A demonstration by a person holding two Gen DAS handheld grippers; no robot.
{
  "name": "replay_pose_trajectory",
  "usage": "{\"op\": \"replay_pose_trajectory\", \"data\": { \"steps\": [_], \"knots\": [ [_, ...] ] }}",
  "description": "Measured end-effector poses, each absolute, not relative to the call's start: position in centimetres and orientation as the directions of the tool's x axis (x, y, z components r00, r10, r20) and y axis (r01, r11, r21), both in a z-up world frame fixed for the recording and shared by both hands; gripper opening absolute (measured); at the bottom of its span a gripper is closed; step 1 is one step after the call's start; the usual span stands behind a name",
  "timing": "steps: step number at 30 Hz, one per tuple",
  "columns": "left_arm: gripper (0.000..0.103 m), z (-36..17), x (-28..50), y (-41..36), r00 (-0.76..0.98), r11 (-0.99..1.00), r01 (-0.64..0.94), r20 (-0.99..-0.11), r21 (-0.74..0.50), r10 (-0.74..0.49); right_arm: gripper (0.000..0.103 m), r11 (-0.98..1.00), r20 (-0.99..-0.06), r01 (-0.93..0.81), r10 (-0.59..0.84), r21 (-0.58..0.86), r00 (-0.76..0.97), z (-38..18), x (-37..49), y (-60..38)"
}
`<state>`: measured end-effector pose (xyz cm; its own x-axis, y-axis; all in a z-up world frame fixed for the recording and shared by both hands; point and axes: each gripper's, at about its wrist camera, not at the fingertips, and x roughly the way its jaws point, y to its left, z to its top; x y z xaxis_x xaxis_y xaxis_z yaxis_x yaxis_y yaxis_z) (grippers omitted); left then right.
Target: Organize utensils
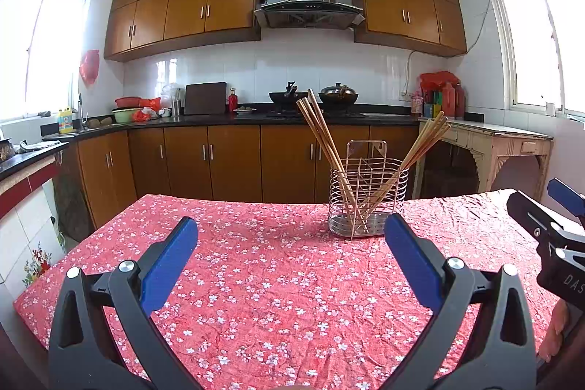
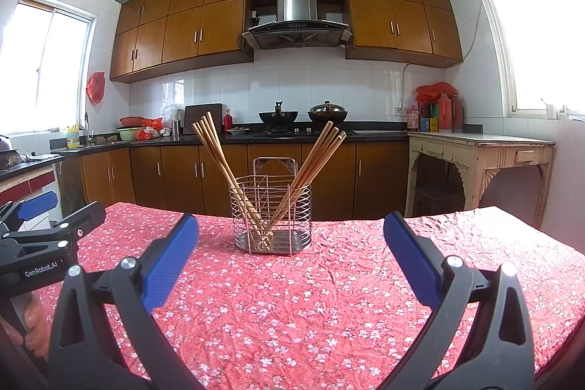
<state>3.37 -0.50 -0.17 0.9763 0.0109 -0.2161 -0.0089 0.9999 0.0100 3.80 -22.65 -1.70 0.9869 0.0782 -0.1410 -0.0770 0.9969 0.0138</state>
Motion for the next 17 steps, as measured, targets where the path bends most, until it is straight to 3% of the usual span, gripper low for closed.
{"op": "replay_pose_trajectory", "data": {
  "steps": [17],
  "knots": [
    [0.101, -0.38, 3.37, -0.39, 0.974, 1.000, -0.018, -0.225, -0.004, 0.017, 0.099, 0.997, -0.142, -0.078, 0.079, 0.015, 0.987, -1.72, 3.84, -22.71]
  ]
}}
